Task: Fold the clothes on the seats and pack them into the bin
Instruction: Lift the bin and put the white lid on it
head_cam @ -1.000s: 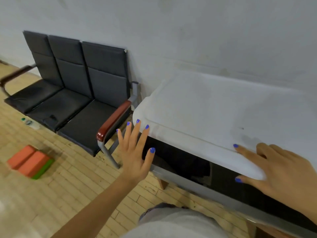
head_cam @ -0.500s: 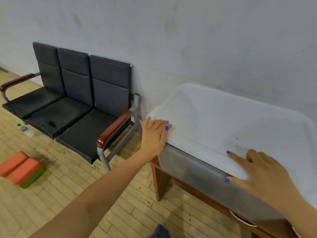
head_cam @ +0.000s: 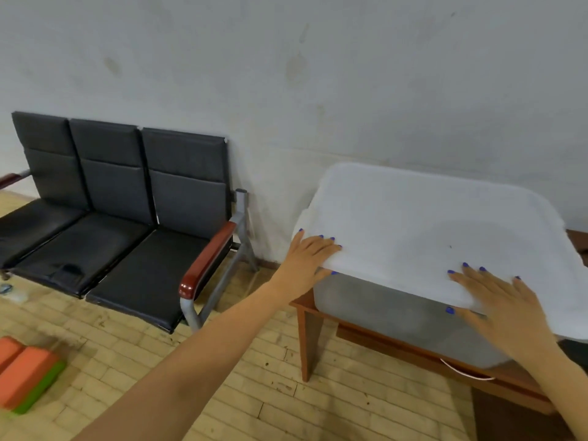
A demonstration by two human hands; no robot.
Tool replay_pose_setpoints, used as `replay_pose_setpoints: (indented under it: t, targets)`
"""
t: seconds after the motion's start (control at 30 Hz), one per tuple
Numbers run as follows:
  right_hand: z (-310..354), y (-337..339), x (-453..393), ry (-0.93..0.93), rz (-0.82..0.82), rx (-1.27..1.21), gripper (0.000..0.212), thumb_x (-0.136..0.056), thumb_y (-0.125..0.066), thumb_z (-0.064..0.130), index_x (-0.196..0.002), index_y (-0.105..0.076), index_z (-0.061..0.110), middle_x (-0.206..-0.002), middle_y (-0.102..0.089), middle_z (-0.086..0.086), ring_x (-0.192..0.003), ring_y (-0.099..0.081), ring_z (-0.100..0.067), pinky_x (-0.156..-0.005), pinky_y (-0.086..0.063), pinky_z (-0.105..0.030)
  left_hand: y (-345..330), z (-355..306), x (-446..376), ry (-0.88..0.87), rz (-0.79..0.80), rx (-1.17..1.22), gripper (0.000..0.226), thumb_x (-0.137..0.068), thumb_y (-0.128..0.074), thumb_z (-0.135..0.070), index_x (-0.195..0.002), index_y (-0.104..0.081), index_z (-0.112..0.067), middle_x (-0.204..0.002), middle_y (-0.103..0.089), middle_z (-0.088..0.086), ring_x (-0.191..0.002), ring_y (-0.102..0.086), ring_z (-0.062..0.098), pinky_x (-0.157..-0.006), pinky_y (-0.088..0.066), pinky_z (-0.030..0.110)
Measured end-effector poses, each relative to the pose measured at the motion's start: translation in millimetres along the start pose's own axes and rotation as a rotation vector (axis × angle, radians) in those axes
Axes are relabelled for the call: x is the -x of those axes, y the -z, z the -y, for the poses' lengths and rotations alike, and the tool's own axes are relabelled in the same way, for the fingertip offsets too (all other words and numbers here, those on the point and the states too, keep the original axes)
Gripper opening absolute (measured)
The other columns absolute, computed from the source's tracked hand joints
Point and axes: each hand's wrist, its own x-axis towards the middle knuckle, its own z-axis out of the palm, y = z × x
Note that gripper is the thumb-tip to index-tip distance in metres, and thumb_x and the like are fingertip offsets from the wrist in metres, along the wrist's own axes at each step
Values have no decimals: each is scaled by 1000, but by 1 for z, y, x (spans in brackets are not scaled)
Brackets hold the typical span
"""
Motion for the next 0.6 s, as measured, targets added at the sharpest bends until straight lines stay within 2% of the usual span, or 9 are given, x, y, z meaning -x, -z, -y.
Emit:
replay_pose_setpoints:
  t: [0.1, 0.2, 0.27, 0.37, 0.4, 0.47, 0.53, 0.6]
  targets:
    - [3, -4, 1, -50, 27, 12, 79, -87, -6, 74, -132, -54, 28, -134, -58, -5, -117, -60, -29, -87, -44, -62, 10, -11, -3, 37, 36, 50, 64, -83, -41, -58, -132, -56, -18, -136, -55, 4, -129, -47, 26, -115, -9, 49]
    - [11, -6, 2, -119, -32, -46, 86, -83, -7, 78, -135, -53, 27, -140, -53, -6, -126, -52, -29, -95, -37, -61, 11, -16, 0, 22, 29, 65, 62, -88, -36, -56, -131, -56, -17, -135, -56, 6, -128, -48, 28, -115, -13, 50]
    - [14, -6, 4, -193, -44, -81, 92, -74, -1, 81, -142, -41, 34, -150, -39, 0, -138, -37, -21, -106, -26, -55, 9, -16, 0, 13, 30, 63, 61, -89, -32, -55, -133, -55, -18, -137, -54, 6, -130, -47, 27, -115, -13, 50]
    - [12, -4, 6, -204, 8, -99, 94, -65, 6, 78, -148, -18, 40, -158, -17, 9, -146, -15, -12, -115, -11, -45, 8, -13, -5, 33, 111, 55, 58, -93, -35, -55, -139, -47, -23, -146, -44, 0, -138, -35, 23, -118, -2, 44]
    - [11, -3, 5, -207, 39, -105, 91, -67, 5, 77, -148, -13, 42, -159, -13, 11, -147, -11, -10, -115, -9, -42, 8, -12, -7, 34, 132, 47, 54, -95, -39, -52, -141, -44, -24, -148, -41, -1, -139, -32, 21, -118, 0, 43]
    - [6, -2, 0, -235, 86, -126, 69, -85, -6, 72, -148, -10, 43, -159, -9, 14, -146, -8, -7, -116, -6, -40, 10, -14, -10, 43, 154, 65, 56, -93, -38, -56, -139, -45, -25, -148, -41, -3, -139, -31, 19, -118, -1, 42]
    - [-2, 0, -6, -250, 112, -201, 49, -100, -19, 51, -148, -15, 41, -159, -12, 12, -146, -11, -7, -118, -7, -39, 11, -19, -12, 102, 129, 128, 68, -85, -21, -63, -132, -54, -26, -143, -47, -3, -137, -35, 19, -118, -7, 43]
    - [-12, 2, -10, -268, 111, -296, 46, -102, -26, 42, -148, -23, 38, -159, -16, 9, -146, -15, -10, -117, -10, -37, 8, -22, -18, 226, 40, 175, 68, -87, -16, -58, -125, -60, -25, -139, -50, -1, -136, -34, 23, -116, -14, 43]
